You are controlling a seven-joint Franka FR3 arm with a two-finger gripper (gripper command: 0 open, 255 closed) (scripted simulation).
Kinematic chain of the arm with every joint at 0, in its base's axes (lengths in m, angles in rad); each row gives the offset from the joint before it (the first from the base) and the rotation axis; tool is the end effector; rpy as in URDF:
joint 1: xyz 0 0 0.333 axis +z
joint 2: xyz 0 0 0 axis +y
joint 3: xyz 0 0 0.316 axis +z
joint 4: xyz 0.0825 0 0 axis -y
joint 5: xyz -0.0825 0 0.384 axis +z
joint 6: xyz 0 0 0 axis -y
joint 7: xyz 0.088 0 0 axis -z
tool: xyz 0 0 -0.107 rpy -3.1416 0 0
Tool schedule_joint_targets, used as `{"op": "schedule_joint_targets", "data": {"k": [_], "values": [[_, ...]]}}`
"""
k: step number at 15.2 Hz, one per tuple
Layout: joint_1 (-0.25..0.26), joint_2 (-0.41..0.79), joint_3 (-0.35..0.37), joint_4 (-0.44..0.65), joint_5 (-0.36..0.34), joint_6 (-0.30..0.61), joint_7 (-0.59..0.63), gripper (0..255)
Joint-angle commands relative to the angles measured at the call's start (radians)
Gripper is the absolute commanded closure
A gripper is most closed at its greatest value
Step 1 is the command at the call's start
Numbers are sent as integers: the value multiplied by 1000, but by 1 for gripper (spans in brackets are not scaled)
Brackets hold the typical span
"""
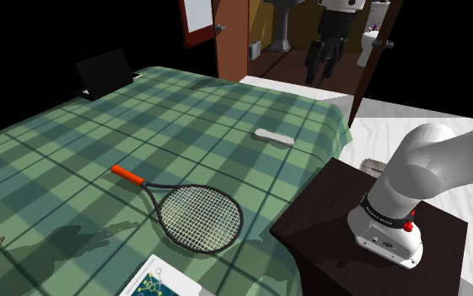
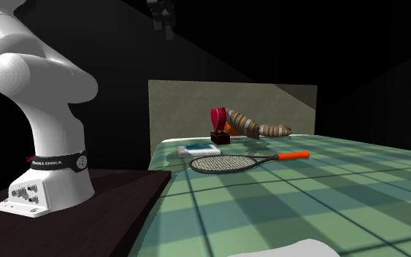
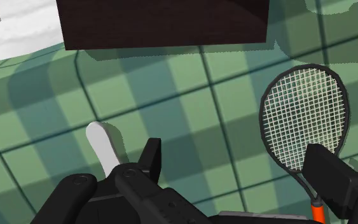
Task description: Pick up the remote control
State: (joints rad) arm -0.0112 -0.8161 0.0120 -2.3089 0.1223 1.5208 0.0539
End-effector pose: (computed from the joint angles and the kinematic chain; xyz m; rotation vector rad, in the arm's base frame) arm 0.2937 0.0152 0.6179 -3.0265 0.0741 -0.0379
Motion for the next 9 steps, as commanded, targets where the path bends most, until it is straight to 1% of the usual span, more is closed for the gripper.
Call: {"op": "schedule_joint_targets", "data": {"k": [1,5,9], "values": [[0,0,0,0,0,0,0,0],[-7,44,-36,-83,-33,119,-74,0],[-15,112,-73,-145,-63,244,-145,0]]}}
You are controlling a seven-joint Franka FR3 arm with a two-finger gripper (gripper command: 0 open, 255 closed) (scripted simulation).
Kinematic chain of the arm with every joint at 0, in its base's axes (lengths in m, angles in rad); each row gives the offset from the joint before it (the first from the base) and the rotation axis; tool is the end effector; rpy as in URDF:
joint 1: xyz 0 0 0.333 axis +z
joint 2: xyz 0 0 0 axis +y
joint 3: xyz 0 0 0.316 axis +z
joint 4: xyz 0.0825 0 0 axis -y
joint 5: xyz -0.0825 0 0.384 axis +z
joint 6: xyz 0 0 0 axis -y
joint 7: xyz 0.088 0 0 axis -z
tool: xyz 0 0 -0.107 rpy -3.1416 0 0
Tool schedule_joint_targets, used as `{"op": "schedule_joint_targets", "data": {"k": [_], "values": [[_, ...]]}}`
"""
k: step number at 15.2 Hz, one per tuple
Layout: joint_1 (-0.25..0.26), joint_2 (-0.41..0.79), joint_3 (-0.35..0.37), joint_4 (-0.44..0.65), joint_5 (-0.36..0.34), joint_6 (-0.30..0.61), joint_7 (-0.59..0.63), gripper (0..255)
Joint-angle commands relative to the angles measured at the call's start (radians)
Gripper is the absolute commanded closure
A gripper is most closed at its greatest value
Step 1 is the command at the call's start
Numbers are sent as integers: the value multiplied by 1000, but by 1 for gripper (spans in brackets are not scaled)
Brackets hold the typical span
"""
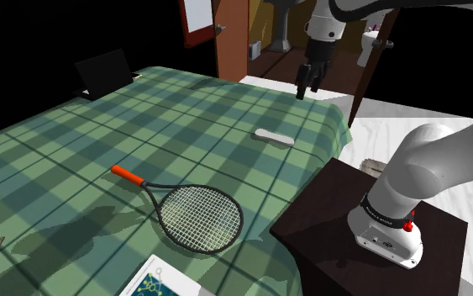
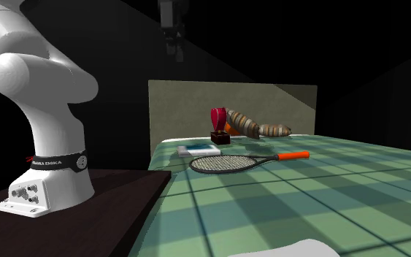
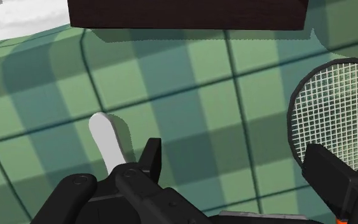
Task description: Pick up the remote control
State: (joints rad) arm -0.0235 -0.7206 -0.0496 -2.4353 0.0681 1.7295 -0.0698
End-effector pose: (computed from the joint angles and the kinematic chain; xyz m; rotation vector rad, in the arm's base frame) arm 0.3344 -0.0211 0.5459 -3.0425 0.0023 -0.0312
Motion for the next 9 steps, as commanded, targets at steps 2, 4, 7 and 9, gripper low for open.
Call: {"op": "schedule_joint_targets", "data": {"k": [2,4,7,9], "values": [[-7,60,-30,-42,-23,100,-56,0],[-10,109,-50,-59,-35,164,-91,0],[-14,195,-79,-74,-49,262,-143,0],[-16,258,-98,-76,-55,326,-177,0]]}}
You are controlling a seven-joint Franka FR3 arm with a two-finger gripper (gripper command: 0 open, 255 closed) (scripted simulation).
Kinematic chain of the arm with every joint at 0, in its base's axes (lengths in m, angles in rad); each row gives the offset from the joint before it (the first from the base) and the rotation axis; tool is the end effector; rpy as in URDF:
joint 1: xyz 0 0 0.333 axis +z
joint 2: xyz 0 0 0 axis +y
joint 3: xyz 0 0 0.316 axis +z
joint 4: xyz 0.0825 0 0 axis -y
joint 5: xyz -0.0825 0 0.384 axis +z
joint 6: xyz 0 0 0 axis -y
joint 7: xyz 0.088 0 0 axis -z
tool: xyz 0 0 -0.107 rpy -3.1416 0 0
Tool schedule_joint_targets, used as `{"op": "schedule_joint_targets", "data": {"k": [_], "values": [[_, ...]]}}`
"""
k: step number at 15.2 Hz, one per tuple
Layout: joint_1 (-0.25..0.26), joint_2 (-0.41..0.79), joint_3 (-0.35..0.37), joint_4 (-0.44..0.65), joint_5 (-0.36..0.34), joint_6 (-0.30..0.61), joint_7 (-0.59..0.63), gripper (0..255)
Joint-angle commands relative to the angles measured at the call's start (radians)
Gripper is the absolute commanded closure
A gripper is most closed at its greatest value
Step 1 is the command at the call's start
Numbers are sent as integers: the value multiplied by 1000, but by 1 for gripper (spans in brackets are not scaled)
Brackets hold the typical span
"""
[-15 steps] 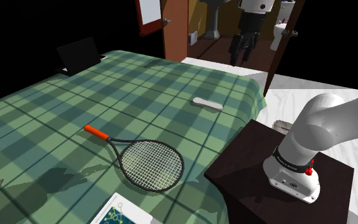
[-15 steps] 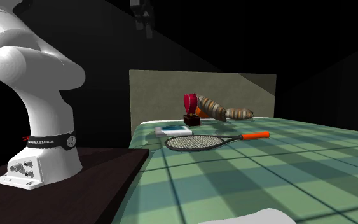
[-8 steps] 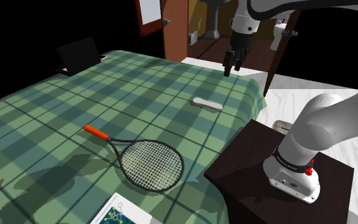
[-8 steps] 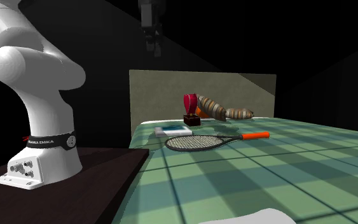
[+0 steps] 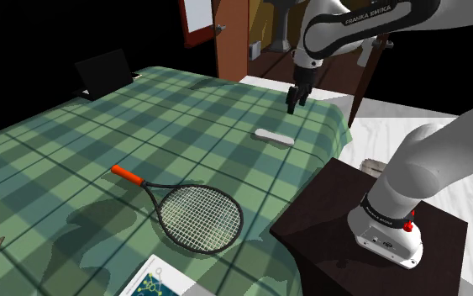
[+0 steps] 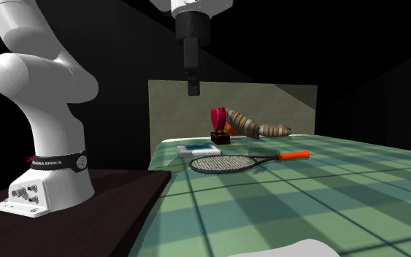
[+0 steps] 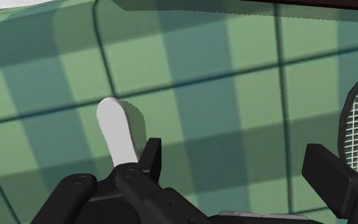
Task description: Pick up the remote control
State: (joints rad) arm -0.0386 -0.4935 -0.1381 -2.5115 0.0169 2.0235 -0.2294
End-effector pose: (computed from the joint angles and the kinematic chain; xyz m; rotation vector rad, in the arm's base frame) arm 0.3878 -0.0695 0.4504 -3.0614 -0.0943 -0.0258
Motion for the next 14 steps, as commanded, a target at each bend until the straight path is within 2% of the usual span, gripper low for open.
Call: {"op": "schedule_joint_targets", "data": {"k": [1,7,14], "values": [[-1,64,-19,1,-5,63,-35,0],[0,284,-72,40,6,240,-148,0],[-7,567,-107,152,79,401,-299,0]]}}
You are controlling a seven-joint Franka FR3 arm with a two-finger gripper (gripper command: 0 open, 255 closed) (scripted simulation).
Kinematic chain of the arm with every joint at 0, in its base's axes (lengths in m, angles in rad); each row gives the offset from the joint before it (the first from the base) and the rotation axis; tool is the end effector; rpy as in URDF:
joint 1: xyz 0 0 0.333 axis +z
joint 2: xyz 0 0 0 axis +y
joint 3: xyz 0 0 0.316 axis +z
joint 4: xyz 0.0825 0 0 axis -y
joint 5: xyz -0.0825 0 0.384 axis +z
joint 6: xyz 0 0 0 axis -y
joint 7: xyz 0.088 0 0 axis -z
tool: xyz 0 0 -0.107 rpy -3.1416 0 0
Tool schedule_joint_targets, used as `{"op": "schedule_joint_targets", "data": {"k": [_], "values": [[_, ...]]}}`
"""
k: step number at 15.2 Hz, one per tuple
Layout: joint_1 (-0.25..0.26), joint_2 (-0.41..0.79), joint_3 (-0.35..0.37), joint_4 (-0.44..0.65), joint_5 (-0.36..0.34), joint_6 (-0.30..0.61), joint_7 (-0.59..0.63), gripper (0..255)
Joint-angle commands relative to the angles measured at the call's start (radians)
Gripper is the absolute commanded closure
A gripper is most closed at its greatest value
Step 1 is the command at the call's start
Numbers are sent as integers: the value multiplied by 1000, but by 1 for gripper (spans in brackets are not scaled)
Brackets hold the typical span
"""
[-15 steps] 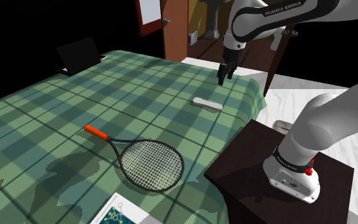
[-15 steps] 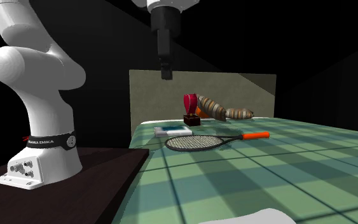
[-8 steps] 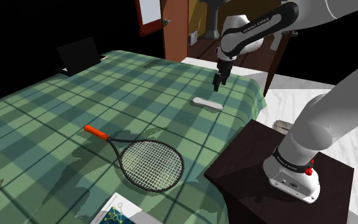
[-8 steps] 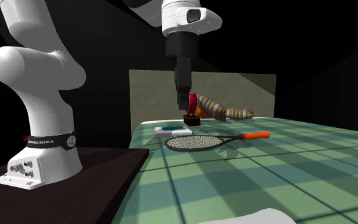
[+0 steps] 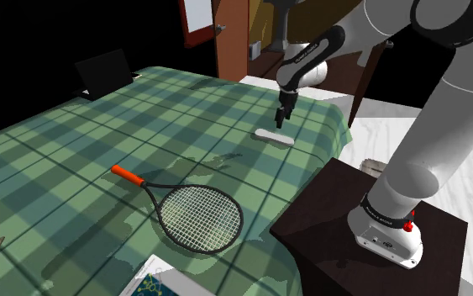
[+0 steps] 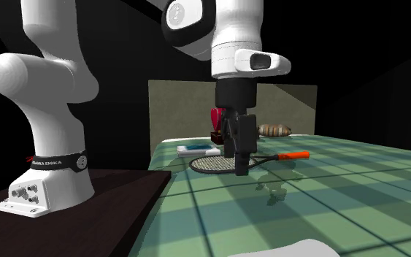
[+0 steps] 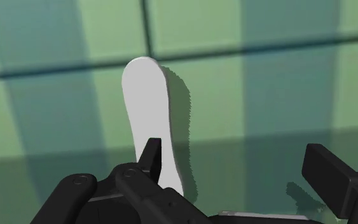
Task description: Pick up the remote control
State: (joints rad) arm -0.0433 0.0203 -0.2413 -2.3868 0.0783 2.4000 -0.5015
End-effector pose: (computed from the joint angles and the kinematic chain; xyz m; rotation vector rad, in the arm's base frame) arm 0.4750 -0.1384 0.3102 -3.0851 -0.2458 -0.0193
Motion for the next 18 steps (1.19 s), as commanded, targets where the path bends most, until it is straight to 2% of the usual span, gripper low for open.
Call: {"op": "schedule_joint_targets", "data": {"k": [1,10,18], "values": [[-7,94,-4,49,31,42,-50,0],[-81,452,36,298,127,142,-212,0],[-101,541,62,314,157,214,-234,0]]}}
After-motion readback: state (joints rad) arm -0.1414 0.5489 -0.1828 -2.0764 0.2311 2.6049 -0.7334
